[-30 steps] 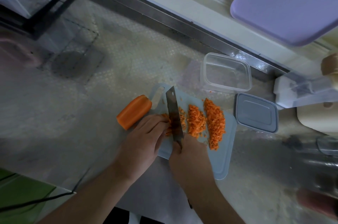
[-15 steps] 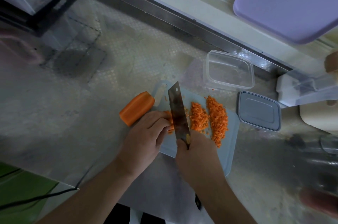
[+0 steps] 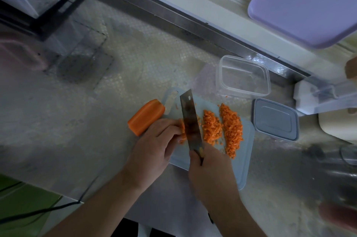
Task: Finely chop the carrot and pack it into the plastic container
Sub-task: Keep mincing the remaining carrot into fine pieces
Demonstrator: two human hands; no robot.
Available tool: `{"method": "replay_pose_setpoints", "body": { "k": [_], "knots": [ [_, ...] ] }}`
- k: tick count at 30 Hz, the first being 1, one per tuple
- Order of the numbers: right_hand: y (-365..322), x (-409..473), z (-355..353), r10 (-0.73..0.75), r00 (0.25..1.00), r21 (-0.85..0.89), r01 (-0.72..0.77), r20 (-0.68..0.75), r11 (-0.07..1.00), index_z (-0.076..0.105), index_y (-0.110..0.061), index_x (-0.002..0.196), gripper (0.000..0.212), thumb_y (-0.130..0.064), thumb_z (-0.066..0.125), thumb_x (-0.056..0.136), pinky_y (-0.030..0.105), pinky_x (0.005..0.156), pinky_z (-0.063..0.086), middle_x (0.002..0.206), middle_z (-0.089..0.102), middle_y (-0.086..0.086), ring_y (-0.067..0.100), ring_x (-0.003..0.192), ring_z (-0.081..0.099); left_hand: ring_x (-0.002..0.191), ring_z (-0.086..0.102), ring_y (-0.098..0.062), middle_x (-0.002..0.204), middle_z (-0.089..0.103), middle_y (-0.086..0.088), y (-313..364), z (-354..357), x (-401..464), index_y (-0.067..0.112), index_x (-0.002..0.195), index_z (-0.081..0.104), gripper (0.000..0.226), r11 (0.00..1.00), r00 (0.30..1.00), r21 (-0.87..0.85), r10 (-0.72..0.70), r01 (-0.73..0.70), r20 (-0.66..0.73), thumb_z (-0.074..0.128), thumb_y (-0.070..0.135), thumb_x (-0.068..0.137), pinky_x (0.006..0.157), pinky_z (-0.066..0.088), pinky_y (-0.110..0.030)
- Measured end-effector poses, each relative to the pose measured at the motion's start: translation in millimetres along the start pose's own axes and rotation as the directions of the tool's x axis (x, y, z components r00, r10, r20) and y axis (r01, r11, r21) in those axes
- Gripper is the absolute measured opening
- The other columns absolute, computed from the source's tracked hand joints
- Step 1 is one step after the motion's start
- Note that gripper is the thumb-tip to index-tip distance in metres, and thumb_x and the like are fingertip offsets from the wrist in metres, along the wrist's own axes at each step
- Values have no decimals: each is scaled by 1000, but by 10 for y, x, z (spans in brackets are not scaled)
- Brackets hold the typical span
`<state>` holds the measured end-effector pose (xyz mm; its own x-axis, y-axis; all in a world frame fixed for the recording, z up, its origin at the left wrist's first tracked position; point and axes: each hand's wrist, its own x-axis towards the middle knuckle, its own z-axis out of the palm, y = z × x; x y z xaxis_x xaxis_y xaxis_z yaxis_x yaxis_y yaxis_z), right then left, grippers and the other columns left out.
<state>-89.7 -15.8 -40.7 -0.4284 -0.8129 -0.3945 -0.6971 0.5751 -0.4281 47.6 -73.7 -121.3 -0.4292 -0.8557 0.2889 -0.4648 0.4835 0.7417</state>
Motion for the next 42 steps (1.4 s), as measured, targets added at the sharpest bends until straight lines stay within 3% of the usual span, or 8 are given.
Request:
{"method": "replay_pose_setpoints", "body": {
  "k": [7,13,18,29,35,38,42],
  "knots": [
    [17,5,-20,-14,1000,-42,15,26,999,47,-21,75,28,-31,55,99,34,54,44,68,54,-3,15,64,55,124,55,-13,127,61,2,16,0,-21,9,122,67,28,997,997,40,-69,70,-26,74,17,95,112,39,-20],
    [8,8,-69,5,1000,2,-5,-2,1000,47,-26,73,27,-29,55,99,25,50,37,68,55,-6,11,63,53,117,58,-15,117,66,1,-4,26,-27,10,107,72,12,997,1000,72,-12,13,-24,74,15,96,107,44,-23],
    [-34,34,-31,40,998,0,-40,47,999,50,-26,76,23,-29,54,99,33,56,50,72,58,-5,14,66,58,116,60,-18,115,67,2,-12,52,-25,9,101,71,4,997,1000,76,16,-14,-26,71,12,99,107,41,-22],
    [-135,59,31,121,985,-121,-106,122,987,40,-26,80,20,-28,50,97,30,64,43,87,54,-2,20,82,58,113,61,-20,112,66,0,-15,50,-34,9,103,72,6,992,999,118,36,-37,8,70,6,97,105,46,-26],
    [-153,23,91,72,995,-46,-69,71,997,51,-23,88,10,-28,47,95,40,72,55,83,59,-2,22,80,59,109,62,-21,109,66,0,-9,41,-15,9,100,71,4,993,1000,113,23,-24,10,69,7,99,101,48,-28],
    [-79,5,52,25,999,42,-26,20,999,49,-29,83,17,-31,49,100,37,67,50,77,57,-7,15,74,57,108,63,-16,108,67,5,-19,25,5,12,100,73,3,998,1000,60,-8,8,-12,70,13,99,101,46,-23],
    [-13,6,17,11,1000,27,-11,8,1000,45,-27,73,27,-29,51,100,31,53,40,69,56,-5,14,64,56,105,63,-15,106,67,5,-53,20,9,12,96,72,4,999,999,24,-34,35,-36,74,15,97,93,51,-27]
  ]
}}
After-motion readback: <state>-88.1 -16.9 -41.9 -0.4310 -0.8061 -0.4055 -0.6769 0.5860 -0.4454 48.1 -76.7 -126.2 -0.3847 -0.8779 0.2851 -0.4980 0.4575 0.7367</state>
